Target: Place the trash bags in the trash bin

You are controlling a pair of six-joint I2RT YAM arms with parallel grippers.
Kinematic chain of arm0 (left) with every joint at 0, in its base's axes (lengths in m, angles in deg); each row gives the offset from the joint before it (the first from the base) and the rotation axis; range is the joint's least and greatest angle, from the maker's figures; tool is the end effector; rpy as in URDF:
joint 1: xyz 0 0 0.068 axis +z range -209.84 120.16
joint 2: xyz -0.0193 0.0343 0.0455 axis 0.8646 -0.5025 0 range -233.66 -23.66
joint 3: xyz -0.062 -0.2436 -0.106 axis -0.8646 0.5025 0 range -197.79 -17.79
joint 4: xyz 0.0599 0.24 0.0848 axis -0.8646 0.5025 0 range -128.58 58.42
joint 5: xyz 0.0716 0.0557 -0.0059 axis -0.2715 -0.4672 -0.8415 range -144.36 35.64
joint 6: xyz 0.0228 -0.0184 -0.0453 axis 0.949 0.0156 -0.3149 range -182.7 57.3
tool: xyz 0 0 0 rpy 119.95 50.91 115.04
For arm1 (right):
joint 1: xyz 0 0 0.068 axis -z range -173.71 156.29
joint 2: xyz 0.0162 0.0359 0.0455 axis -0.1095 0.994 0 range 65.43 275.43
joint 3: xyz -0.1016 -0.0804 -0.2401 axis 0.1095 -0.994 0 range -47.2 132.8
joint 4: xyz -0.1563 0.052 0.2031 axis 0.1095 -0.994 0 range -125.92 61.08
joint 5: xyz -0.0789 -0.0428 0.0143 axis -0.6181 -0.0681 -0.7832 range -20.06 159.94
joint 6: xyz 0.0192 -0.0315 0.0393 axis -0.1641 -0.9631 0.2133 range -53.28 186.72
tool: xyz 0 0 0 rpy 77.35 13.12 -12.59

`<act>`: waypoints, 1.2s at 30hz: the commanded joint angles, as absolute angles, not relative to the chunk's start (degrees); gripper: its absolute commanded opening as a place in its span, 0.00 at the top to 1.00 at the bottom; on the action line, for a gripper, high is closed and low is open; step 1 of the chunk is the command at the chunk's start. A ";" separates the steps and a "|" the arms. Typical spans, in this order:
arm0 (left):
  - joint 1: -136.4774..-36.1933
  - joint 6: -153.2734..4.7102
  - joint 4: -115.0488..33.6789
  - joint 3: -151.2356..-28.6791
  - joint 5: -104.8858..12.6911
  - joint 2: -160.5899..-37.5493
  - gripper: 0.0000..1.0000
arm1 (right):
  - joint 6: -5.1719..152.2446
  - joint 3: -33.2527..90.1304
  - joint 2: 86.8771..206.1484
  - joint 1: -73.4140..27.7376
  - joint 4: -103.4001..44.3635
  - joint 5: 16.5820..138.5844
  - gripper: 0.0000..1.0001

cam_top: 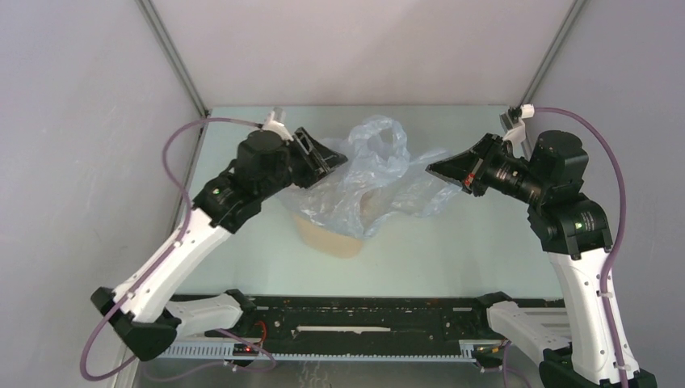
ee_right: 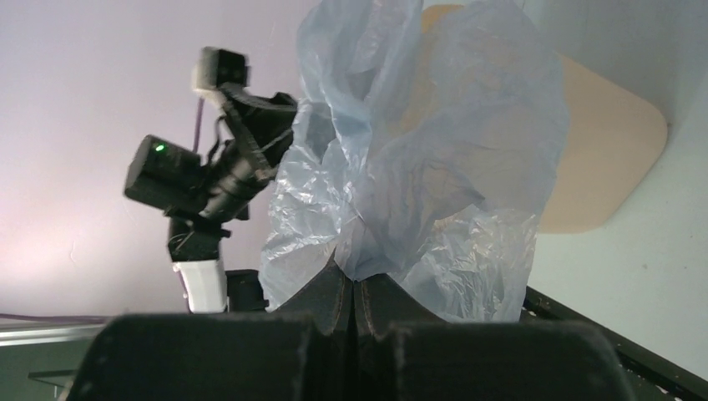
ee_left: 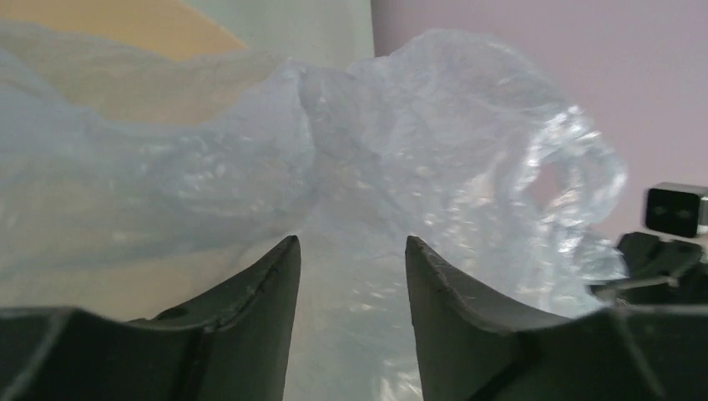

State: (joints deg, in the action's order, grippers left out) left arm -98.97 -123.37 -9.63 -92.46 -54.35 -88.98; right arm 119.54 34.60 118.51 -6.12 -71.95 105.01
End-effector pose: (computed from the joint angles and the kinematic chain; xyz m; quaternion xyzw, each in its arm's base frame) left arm 0.1900 -0.1546 0.4156 -0.1527 0.8028 -0.4409 0.3713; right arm 0.1396 0.0516 0.4695 0.0867 0.7705 0.5157 0.3646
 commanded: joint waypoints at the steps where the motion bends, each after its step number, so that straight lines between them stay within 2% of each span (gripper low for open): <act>1: -97.95 -115.71 -0.18 -104.77 -60.84 -83.08 0.38 | 119.47 34.32 118.22 -5.73 -70.56 106.24 1.00; 5: -96.87 -109.97 11.89 -113.54 -66.28 -81.84 0.16 | 119.37 33.54 117.95 -5.75 -70.75 106.24 1.00; 8: -96.11 -107.49 20.91 -115.65 -73.28 -80.63 0.02 | 119.43 33.40 117.88 -5.75 -70.74 106.42 1.00; 10: -93.97 -107.08 25.04 -115.70 -74.67 -80.69 0.00 | 119.65 33.40 117.87 -5.76 -70.60 106.49 1.00; 13: -90.92 -106.28 27.25 -115.29 -70.21 -82.63 0.00 | 119.89 33.40 117.74 -5.75 -70.54 106.57 1.00; 19: -90.69 -105.31 24.49 -113.76 -64.14 -87.88 0.00 | 120.32 33.40 117.20 -5.75 -70.72 106.07 1.00; 21: -91.04 -106.17 20.16 -111.41 -60.59 -88.13 0.08 | 120.86 33.40 117.07 -5.74 -70.43 105.86 1.00; 25: -91.77 -109.14 11.08 -104.56 -55.07 -88.84 0.33 | 121.44 33.40 117.01 -5.80 -70.07 105.61 1.00; 27: -91.93 -110.40 8.30 -102.69 -53.00 -89.87 0.49 | 121.97 33.40 117.22 -5.95 -69.49 106.00 1.00; 31: -93.70 -114.98 2.02 -97.97 -51.10 -90.95 0.69 | 122.83 33.41 117.73 -9.01 -67.10 104.35 1.00; 33: -94.00 -119.42 -1.94 -92.53 -50.33 -90.33 0.74 | 123.62 33.45 118.41 -11.91 -65.46 102.85 1.00; 36: -94.07 -123.06 -3.81 -84.78 -56.59 -87.44 0.73 | 125.01 33.80 120.69 -16.67 -61.67 100.57 1.00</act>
